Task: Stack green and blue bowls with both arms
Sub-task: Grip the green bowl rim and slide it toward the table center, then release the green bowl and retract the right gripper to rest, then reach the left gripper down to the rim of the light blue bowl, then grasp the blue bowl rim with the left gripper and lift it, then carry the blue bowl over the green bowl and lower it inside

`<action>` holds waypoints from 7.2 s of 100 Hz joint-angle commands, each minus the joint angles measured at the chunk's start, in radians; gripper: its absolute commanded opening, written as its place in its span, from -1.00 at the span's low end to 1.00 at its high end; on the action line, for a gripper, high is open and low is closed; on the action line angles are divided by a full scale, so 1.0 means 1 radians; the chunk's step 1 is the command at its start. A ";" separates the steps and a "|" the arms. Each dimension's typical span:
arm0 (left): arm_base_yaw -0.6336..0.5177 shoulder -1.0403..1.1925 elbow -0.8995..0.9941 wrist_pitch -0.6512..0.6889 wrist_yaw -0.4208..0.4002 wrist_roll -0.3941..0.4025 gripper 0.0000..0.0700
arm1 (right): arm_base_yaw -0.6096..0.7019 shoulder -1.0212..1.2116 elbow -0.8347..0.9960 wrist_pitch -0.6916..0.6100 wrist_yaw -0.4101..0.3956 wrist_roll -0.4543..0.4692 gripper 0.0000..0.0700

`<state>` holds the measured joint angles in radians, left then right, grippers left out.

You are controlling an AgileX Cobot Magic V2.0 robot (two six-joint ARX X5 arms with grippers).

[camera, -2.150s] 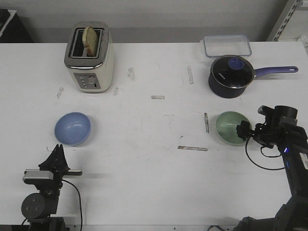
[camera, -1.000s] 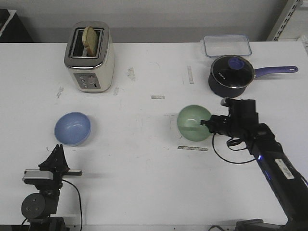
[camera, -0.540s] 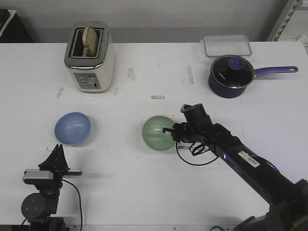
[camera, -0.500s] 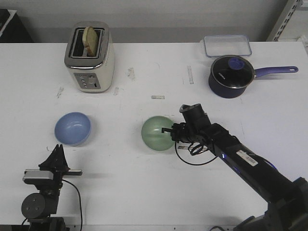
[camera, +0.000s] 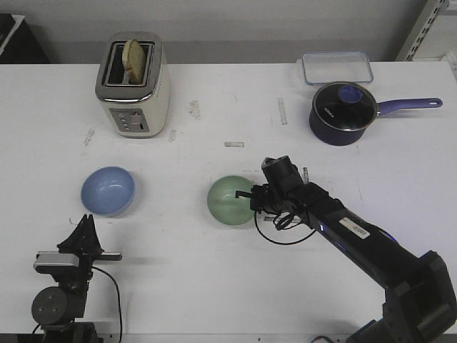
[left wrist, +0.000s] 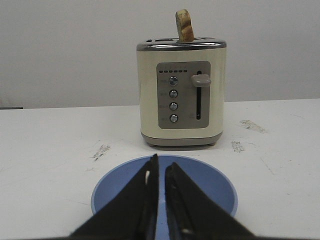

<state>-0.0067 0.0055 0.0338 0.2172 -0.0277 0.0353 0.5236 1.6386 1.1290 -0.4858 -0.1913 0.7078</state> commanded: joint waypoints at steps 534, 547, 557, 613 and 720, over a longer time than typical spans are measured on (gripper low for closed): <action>0.336 1.467 1.232 -1.050 0.237 -0.230 0.29 | -0.515 -1.535 -0.763 0.379 0.121 -0.672 -0.99; 0.322 1.522 1.231 -1.054 0.237 -0.227 0.28 | -0.515 -1.535 -0.763 0.379 0.121 -0.672 -0.99; 0.305 1.567 1.231 -1.054 0.237 -0.227 0.28 | -0.515 -1.535 -0.763 0.379 0.121 -0.672 -0.99; 0.274 1.632 1.231 -1.046 0.230 -0.227 -1.00 | -0.515 -1.535 -0.763 0.379 0.121 -0.672 -0.99; -0.394 1.743 1.660 -1.171 0.238 -0.400 -1.00 | -0.515 -1.535 -0.763 0.379 0.121 -0.672 -0.99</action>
<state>-0.3565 1.7042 1.6360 -0.9508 0.2058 -0.3569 0.0109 0.1062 0.3618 -0.1215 -0.0715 0.0277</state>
